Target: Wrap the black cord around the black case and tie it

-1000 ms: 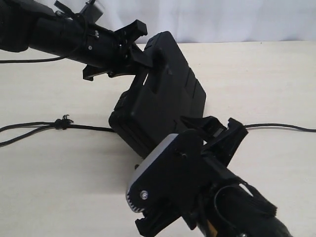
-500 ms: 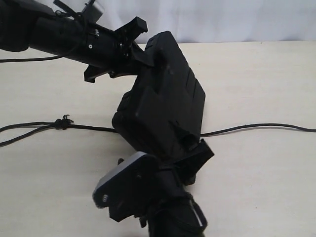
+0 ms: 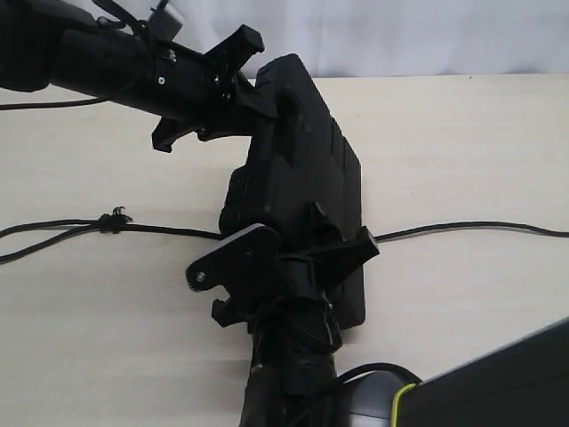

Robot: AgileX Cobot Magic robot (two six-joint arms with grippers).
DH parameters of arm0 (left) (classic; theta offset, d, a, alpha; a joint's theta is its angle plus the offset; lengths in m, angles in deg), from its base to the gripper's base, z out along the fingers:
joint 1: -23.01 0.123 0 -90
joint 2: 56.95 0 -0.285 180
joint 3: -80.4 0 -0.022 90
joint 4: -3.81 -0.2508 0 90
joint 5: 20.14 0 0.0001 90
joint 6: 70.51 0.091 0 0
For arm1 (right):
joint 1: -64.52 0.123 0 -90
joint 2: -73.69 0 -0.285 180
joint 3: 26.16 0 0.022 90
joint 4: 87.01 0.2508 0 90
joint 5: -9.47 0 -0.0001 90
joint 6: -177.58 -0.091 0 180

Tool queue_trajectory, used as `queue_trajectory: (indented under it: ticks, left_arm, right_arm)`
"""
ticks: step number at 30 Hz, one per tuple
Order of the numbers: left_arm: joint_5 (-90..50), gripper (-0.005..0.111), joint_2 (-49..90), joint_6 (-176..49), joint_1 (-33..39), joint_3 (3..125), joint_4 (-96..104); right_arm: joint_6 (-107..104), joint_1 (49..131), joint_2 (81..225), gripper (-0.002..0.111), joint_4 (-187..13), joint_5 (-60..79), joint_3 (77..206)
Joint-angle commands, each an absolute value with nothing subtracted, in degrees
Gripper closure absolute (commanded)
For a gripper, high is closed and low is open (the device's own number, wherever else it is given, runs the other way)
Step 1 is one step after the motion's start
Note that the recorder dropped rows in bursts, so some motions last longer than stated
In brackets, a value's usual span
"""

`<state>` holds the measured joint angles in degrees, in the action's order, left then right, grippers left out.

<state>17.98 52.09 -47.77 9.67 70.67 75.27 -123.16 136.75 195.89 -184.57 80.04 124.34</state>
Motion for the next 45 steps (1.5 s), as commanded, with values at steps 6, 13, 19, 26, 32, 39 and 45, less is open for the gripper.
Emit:
queue_trajectory:
  ticks: [6,13,19,26,32,39,45]
  left_arm:
    - [21.8,0.056,49.2,-34.3,9.0,79.0,51.4]
    - [28.3,0.056,37.5,-80.2,9.0,82.9,-4.6]
    - [25.6,0.056,49.6,-135.5,14.1,67.1,0.3]
    - [17.1,0.056,62.0,-150.3,19.5,65.0,7.1]
    - [8.5,0.056,63.7,-150.4,20.0,65.0,7.0]
    - [9.7,0.107,65.2,-140.4,20.0,65.0,4.3]
    - [3.1,0.107,43.9,-63.9,19.7,65.0,5.0]
  right_arm:
    - [-123.3,136.7,188.1,0.103,-180.3,79.4,124.5]
    - [-123.3,136.7,185.4,0.103,-175.3,79.4,124.5]
    - [-123.2,136.7,185.3,0.103,-173.9,79.4,124.5]
    - [-123.2,136.7,185.3,0.103,-171.8,79.4,124.4]
    - [-123.0,136.7,185.3,0.103,-170.0,79.4,124.4]
    - [-123.0,136.7,185.3,0.103,-170.1,79.4,124.4]
    - [-123.1,135.0,185.2,0.104,-170.5,79.4,124.4]
